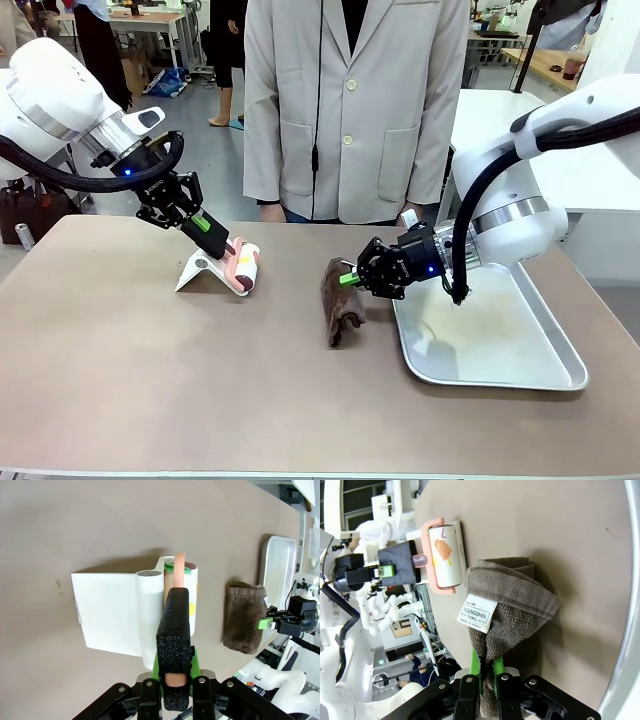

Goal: Clean the surface of the table.
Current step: Return the Lint Roller and towel to their original positions.

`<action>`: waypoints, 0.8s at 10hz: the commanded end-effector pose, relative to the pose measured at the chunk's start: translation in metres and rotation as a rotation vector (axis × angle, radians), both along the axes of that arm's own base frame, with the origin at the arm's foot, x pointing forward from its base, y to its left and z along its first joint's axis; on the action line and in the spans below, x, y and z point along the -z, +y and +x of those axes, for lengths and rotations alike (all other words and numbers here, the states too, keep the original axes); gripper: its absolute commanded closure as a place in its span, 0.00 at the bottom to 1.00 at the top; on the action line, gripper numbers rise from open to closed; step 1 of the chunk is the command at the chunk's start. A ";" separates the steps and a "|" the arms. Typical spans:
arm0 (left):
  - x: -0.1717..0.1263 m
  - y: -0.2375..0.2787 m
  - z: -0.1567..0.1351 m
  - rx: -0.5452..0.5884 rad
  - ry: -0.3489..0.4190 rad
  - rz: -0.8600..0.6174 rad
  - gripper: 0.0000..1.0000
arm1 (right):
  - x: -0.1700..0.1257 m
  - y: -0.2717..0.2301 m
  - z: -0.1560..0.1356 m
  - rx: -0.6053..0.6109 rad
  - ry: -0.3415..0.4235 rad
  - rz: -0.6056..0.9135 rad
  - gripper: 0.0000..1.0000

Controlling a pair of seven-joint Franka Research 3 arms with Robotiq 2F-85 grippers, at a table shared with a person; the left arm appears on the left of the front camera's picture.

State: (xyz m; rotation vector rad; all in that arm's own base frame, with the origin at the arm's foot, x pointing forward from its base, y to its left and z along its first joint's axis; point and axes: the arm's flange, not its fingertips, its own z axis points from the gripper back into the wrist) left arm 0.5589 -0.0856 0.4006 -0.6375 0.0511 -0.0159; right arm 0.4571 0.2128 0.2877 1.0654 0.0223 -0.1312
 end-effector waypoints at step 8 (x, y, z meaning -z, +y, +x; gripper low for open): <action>0.030 0.018 -0.001 0.002 0.008 -0.038 0.20 | -0.006 0.010 0.005 0.014 0.025 -0.062 0.48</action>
